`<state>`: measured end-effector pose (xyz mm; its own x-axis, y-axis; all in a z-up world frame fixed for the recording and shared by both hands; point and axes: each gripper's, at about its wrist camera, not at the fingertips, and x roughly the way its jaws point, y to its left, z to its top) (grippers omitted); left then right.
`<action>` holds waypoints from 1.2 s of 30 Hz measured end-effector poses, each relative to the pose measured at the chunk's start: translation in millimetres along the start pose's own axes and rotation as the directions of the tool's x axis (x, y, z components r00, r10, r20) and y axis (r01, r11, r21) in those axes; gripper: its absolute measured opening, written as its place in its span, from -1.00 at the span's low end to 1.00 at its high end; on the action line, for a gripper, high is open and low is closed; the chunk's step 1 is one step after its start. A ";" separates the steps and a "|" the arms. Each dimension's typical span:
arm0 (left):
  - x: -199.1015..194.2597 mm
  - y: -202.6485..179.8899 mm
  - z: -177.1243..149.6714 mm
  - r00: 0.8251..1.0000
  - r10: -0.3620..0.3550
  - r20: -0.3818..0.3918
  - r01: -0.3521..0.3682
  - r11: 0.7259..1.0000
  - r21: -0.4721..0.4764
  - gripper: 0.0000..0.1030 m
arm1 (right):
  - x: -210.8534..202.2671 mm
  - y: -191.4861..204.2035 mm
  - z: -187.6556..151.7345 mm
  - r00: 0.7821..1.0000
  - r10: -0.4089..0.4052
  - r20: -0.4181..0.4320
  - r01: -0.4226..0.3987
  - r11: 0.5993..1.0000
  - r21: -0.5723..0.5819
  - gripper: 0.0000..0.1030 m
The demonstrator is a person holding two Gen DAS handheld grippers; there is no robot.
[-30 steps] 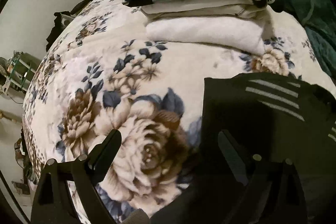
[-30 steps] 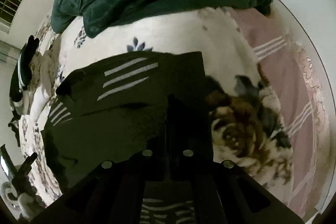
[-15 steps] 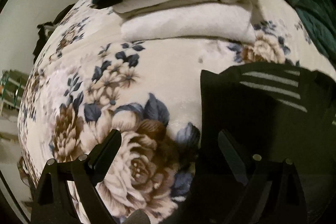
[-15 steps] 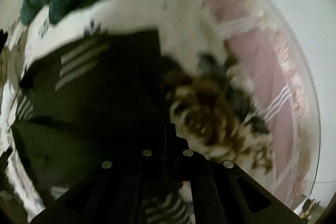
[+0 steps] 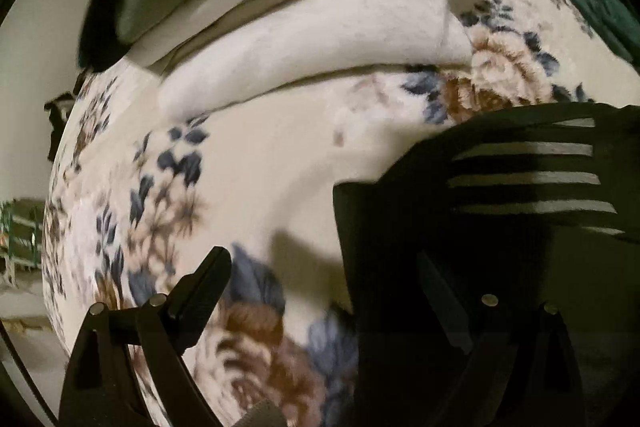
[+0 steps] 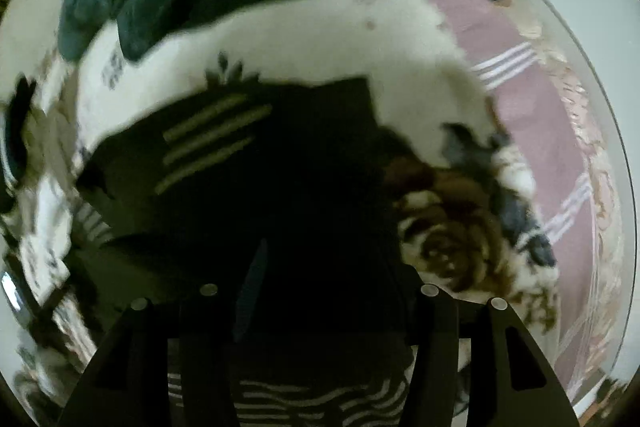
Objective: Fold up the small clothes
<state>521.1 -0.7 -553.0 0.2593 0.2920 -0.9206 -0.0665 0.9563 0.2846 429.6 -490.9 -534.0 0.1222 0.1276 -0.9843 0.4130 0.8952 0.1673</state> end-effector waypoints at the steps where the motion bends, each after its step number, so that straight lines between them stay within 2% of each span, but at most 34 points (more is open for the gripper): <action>1: 3.4 -1.3 2.7 1.000 0.005 -0.002 -0.005 1.000 0.013 0.83 | 7.4 5.2 4.1 1.000 -0.027 -0.010 0.026 1.000 -0.011 -0.17; 2: 7.0 -2.4 5.6 1.000 0.007 -0.003 -0.006 1.000 0.026 0.83 | 12.0 8.8 3.9 0.997 -0.073 0.019 0.074 0.997 -0.028 -0.47; 3: 8.0 -2.7 7.0 1.000 0.006 -0.004 -0.006 0.999 0.032 0.83 | 13.8 11.4 5.1 0.992 -0.117 0.038 0.119 0.992 -0.040 -0.86; 5: 11.0 -2.4 9.6 1.000 0.003 -0.002 -0.003 0.999 0.043 0.83 | 12.0 13.5 7.8 0.987 -0.133 0.089 0.135 0.990 -0.027 -0.88; 7: 13.6 -1.7 11.2 1.000 -0.007 0.001 0.007 0.999 0.050 0.83 | 6.7 16.8 9.5 0.972 -0.181 0.152 0.186 0.983 -0.014 -0.89; 9: 16.9 -0.9 11.6 1.000 -0.016 0.001 0.016 0.998 0.056 0.83 | 10.1 18.6 11.1 0.967 -0.205 0.154 0.208 0.978 -0.003 -0.88; 11: 17.5 1.0 10.5 1.000 -0.030 -0.001 0.030 0.998 0.054 0.83 | 16.5 18.4 14.9 0.972 -0.205 0.114 0.206 0.979 0.003 -0.80; 12: 16.3 2.1 11.1 0.999 -0.034 -0.001 0.034 0.998 0.052 0.83 | 16.9 15.8 16.5 0.977 -0.192 0.090 0.191 0.981 0.019 -0.61; 13: 13.4 5.9 11.2 0.999 -0.038 0.004 0.038 0.998 0.047 0.83 | 13.7 13.2 17.4 0.982 -0.172 0.082 0.169 0.985 0.039 -0.32; 15: -2.4 12.3 7.8 0.998 -0.053 0.035 0.052 0.998 0.031 0.83 | -6.7 -1.3 9.2 0.990 -0.109 0.088 0.102 0.992 0.078 0.03; 18: -39.9 17.0 -8.2 0.993 -0.095 0.077 0.095 0.995 -0.002 0.83 | -31.5 -19.0 -8.5 0.997 -0.052 0.052 0.049 0.997 0.062 0.09; 21: -88.8 4.7 -42.1 0.985 -0.141 0.101 0.142 0.990 0.001 0.83 | -50.7 -38.6 -30.8 1.000 0.019 -0.003 -0.019 0.999 0.036 0.27; 23: -124.7 -16.3 -76.2 0.981 -0.166 0.102 0.165 0.986 0.026 0.83 | -62.1 -56.1 -47.0 0.996 0.065 -0.060 -0.064 0.998 0.019 0.27; 25: -150.1 -40.0 -109.2 0.979 -0.191 0.076 0.188 0.981 0.050 0.83 | -71.9 -66.5 -64.5 0.988 0.106 -0.108 -0.107 0.994 -0.001 0.27; 27: -172.3 -71.3 -151.8 0.974 -0.225 0.016 0.223 0.972 0.067 0.83 | -80.5 -83.7 -81.7 0.978 0.120 -0.172 -0.131 0.990 -0.051 0.27; 28: -182.8 -91.5 -174.9 0.967 -0.253 -0.030 0.254 0.964 0.073 0.83 | -83.7 -95.0 -89.1 0.974 0.121 -0.192 -0.137 0.988 -0.068 0.27; 30: -201.3 -137.9 -222.3 0.942 -0.312 -0.126 0.324 0.941 0.097 0.83 | -90.0 -109.7 -100.4 0.965 0.132 -0.226 -0.156 0.983 -0.092 0.25; 32: -217.8 -194.3 -273.6 0.909 -0.351 -0.225 0.387 0.911 0.142 0.83 | -90.6 -126.4 -106.2 0.957 0.151 -0.249 -0.185 0.976 -0.117 -0.03; 33: -221.6 -216.7 -293.0 0.896 -0.358 -0.264 0.407 0.899 0.162 0.83 | -90.3 -134.4 -107.8 0.952 0.152 -0.267 -0.195 0.971 -0.140 -0.16; 35: -225.1 -264.7 -333.7 0.871 -0.358 -0.337 0.438 0.876 0.202 0.83 | -87.7 -148.8 -103.0 0.946 0.158 -0.282 -0.211 0.963 -0.170 -0.16; 36: -225.0 -287.4 -351.0 0.865 -0.348 -0.361 0.445 0.865 0.232 0.83 | -84.9 -152.5 -96.4 0.945 0.165 -0.284 -0.219 0.961 -0.171 -0.16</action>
<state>143.8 -336.9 -521.6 -0.1003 -0.0760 -0.9920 0.2816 0.9541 -0.1016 269.2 -597.1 -481.4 -0.0724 0.3890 -0.9184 0.2155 0.9052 0.3664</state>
